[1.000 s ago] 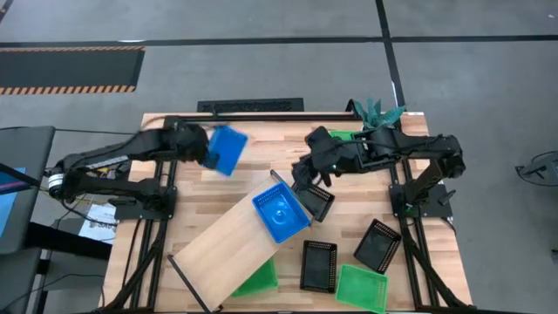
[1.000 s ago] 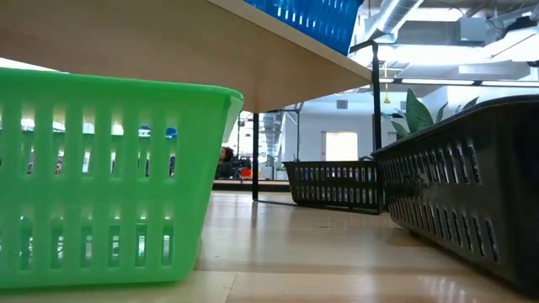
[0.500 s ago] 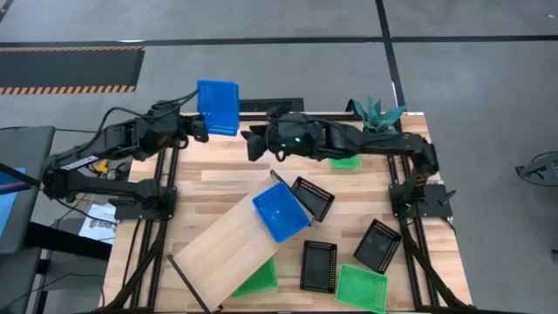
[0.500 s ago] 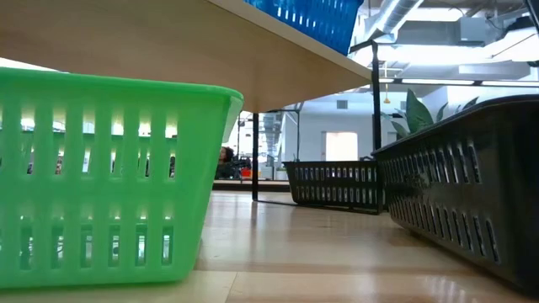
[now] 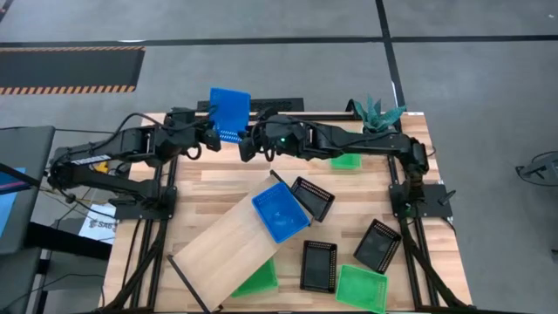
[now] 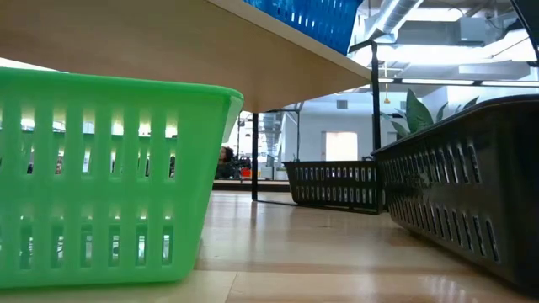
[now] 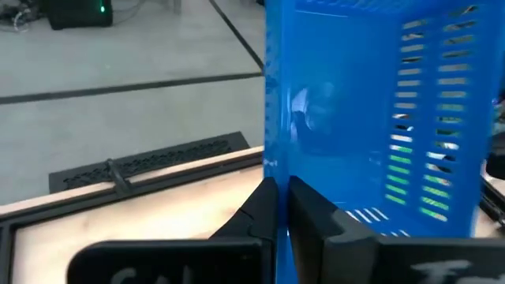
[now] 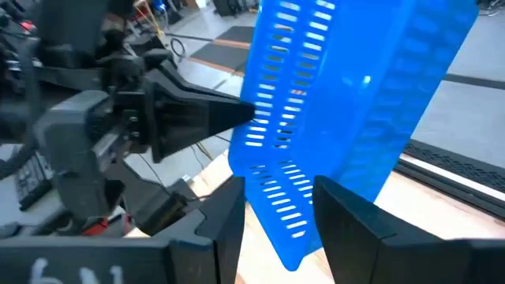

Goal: Stack baskets on shelf by color
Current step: Stack the blue bin on the blue bin on the shelf

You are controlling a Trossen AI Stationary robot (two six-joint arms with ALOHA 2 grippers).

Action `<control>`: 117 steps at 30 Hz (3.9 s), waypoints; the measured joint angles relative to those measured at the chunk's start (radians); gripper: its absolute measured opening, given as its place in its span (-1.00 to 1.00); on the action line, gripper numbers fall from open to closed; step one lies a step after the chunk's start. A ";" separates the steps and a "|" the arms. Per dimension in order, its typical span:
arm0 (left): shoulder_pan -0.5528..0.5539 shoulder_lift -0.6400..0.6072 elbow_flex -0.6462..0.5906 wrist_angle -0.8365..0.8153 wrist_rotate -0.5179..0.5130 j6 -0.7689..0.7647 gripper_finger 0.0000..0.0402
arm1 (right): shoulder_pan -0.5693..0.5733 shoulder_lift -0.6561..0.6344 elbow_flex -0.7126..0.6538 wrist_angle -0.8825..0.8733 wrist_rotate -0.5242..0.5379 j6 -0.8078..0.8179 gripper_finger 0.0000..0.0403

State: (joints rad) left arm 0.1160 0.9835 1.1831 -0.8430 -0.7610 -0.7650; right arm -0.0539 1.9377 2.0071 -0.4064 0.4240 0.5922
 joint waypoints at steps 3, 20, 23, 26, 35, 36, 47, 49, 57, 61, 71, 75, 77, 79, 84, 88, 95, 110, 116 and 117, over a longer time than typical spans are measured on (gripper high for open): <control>-0.015 0.001 0.000 -0.005 -0.037 0.000 -1.00 | 0.003 -0.010 -0.002 -0.024 0.000 -0.003 -0.17; -0.061 0.005 0.000 0.052 -0.101 0.023 -1.00 | -0.027 -0.031 -0.001 -0.031 0.099 -0.070 -0.20; -0.061 0.006 -0.001 0.057 -0.100 0.026 -1.00 | -0.028 -0.031 -0.001 -0.033 0.098 -0.070 -0.19; -0.061 0.011 -0.001 0.058 -0.094 0.027 -1.00 | -0.030 -0.031 0.000 -0.033 0.099 -0.070 -0.20; -0.060 0.036 -0.001 0.184 -0.036 0.122 -1.00 | -0.055 -0.031 0.000 -0.073 0.104 -0.018 -0.50; -0.061 0.038 -0.001 0.193 -0.031 0.127 -1.00 | -0.059 -0.031 0.000 -0.087 0.103 -0.010 -0.59; -0.060 0.036 -0.001 0.232 0.082 0.291 -0.79 | -0.063 -0.033 0.000 -0.127 0.062 0.031 -0.96; -0.061 0.026 -0.001 0.233 0.137 0.329 -0.61 | -0.067 -0.035 0.000 -0.141 0.051 0.033 -0.97; -0.061 -0.067 -0.001 0.266 0.395 0.316 0.16 | -0.115 -0.151 0.000 -0.286 -0.089 0.024 -0.98; -0.060 -0.129 -0.001 0.283 0.518 0.301 0.32 | -0.139 -0.233 0.000 -0.449 -0.231 0.026 -0.98; -0.060 -0.292 -0.001 0.284 0.578 0.290 0.28 | 0.080 -0.240 0.002 -0.624 -0.437 0.125 -0.98; -0.060 -0.331 -0.001 0.283 0.562 0.290 0.27 | 0.149 -0.173 -0.001 -0.625 -0.442 0.180 -0.98; -0.060 -0.341 -0.001 0.283 0.561 0.290 0.27 | 0.170 -0.159 -0.001 -0.629 -0.456 0.210 -0.96; -0.060 -0.346 -0.001 0.282 0.560 0.290 0.27 | 0.187 -0.152 0.000 -0.631 -0.458 0.231 -0.95; -0.060 -0.345 -0.001 0.278 0.567 0.290 0.26 | 0.205 -0.149 0.000 -0.710 -0.455 0.260 -0.96; -0.060 -0.342 -0.001 0.276 0.570 0.290 0.26 | 0.187 -0.149 0.000 -0.778 -0.448 0.282 -0.90; -0.060 -0.342 -0.001 0.273 0.554 0.300 0.26 | 0.176 -0.149 0.000 -0.801 -0.488 0.283 -0.85; -0.060 -0.342 -0.001 0.273 0.543 0.299 0.26 | 0.168 -0.149 0.000 -0.839 -0.505 0.309 -0.59; -0.060 -0.342 -0.001 0.273 0.540 0.299 0.26 | 0.169 -0.149 0.000 -0.835 -0.505 0.310 -0.46; -0.060 -0.342 -0.001 0.273 0.540 0.299 0.26 | 0.169 -0.149 0.000 -0.835 -0.505 0.310 -0.45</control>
State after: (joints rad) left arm 0.0559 0.6418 1.1824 -0.5697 -0.2211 -0.4660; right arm 0.1150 1.7885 2.0068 -1.2411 -0.0807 0.9023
